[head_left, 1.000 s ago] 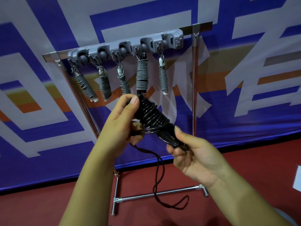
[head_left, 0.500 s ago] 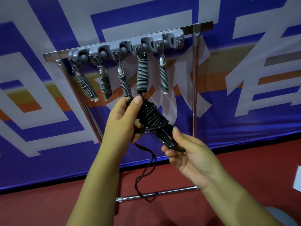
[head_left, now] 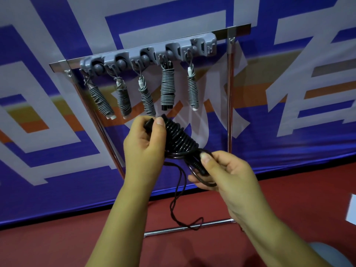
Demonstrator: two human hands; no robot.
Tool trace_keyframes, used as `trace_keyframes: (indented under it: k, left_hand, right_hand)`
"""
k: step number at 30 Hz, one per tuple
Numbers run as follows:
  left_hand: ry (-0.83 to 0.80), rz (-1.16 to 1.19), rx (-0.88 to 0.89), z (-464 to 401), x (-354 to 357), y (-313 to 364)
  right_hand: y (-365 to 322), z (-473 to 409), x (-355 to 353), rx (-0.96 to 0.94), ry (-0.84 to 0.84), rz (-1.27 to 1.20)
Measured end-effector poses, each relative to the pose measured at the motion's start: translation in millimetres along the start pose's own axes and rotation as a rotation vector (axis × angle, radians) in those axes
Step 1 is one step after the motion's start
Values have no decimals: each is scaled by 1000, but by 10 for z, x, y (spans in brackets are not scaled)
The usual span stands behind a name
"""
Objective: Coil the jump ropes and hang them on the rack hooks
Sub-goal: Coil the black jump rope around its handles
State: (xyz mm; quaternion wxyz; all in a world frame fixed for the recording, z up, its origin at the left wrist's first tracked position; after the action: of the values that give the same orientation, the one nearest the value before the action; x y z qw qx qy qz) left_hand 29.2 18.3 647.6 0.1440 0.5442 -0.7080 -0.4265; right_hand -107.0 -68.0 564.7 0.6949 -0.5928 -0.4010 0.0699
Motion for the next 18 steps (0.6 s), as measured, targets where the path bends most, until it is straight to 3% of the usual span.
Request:
trace_keyframes:
  k: [3,8,11,15,18]
  left_hand:
    - [-11,4,-18,22,55,4]
    - [-151,167,-222,106,207,-72]
    - [-178,117,-290,190,205,-98]
    - [-337,0,-229,275,270,-77]
    - [-480,100,-201,342,336,-80]
  right_hand:
    - [-7,-21,-22,10,17,-45]
    - [-50,-93,-25,109,19,-322]
    - [-22,-109,-56,145,57,-430]
    - [52,-93,-27,218,77,-523]
    - [58,-58,26,271,51,-570]
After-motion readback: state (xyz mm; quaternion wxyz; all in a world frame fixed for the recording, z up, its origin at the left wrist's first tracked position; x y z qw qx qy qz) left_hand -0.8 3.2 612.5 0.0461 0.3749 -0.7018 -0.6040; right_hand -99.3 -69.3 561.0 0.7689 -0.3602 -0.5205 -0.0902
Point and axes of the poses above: each hand's wrist, its own z-axis away from the middle knuckle, its own x-axis out of the palm, y = z × x, the point moved 9 cm from there along -z, towards the middle knuckle, and after that the axes turned 9 degrees about -z, right-handed, at the moved point
